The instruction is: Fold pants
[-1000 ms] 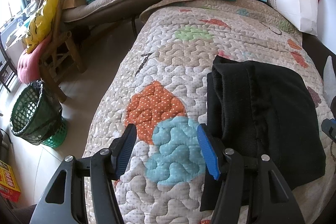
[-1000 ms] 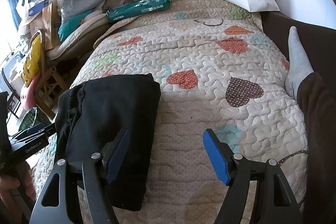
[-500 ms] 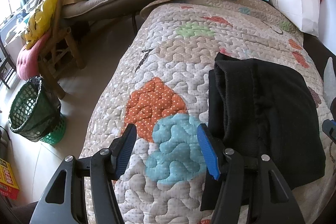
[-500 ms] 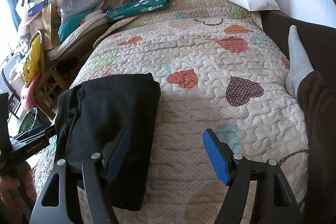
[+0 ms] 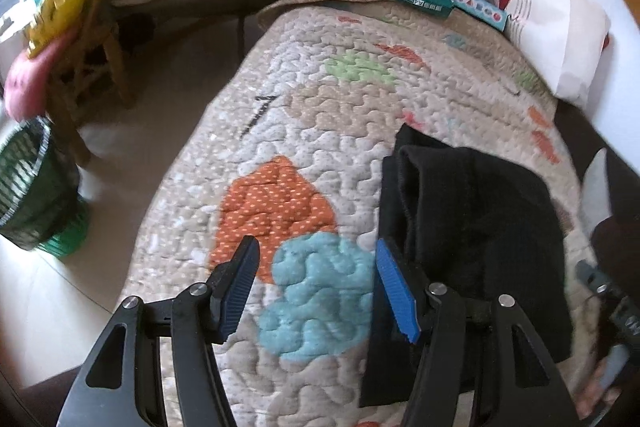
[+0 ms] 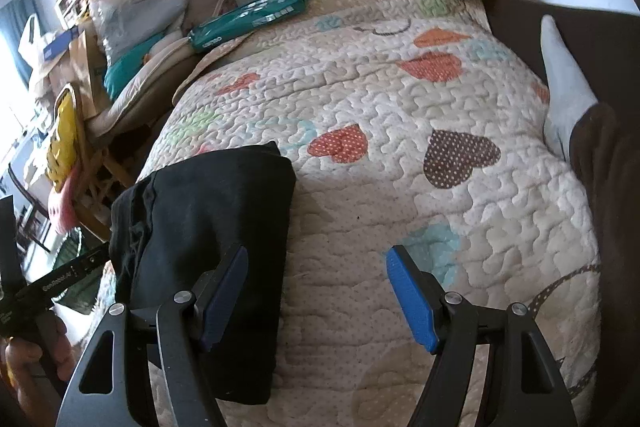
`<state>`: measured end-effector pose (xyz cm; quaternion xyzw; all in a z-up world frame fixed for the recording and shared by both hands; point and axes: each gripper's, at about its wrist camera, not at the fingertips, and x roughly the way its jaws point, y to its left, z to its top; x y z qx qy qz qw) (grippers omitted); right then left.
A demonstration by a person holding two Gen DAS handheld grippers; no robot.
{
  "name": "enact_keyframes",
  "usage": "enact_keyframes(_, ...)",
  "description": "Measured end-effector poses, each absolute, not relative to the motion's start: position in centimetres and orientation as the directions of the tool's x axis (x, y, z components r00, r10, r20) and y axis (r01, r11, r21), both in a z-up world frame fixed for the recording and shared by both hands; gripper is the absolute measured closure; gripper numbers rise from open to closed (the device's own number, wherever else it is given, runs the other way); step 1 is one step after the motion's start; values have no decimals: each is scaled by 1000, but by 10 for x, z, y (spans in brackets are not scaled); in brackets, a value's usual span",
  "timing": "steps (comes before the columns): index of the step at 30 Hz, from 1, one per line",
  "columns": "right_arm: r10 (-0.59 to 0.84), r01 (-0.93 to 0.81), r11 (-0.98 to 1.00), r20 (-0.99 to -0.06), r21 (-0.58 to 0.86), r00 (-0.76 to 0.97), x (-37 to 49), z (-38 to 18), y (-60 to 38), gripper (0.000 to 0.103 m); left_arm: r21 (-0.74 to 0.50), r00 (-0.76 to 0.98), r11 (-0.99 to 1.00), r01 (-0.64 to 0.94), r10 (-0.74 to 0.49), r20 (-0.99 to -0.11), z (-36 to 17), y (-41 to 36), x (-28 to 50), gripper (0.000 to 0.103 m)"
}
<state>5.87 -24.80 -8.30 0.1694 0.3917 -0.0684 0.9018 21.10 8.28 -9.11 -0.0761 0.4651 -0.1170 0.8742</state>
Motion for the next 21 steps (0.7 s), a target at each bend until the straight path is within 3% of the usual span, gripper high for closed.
enact_keyframes(12, 119, 194, 936, -783, 294, 611, 103, -75, -250, 20, -559, 373, 818, 134, -564, -736, -110, 84, 235, 40)
enact_keyframes(17, 214, 263, 866, -790, 426, 574, 127, -101, -266, 19, -741, 334, 668, 66, -714, -615, -122, 100, 241, 40)
enact_keyframes(21, 270, 305, 802, -768, 513, 581, 131, -114, -267, 18, -788, 416, 610, 86, -741, -528, -101, 114, 237, 38)
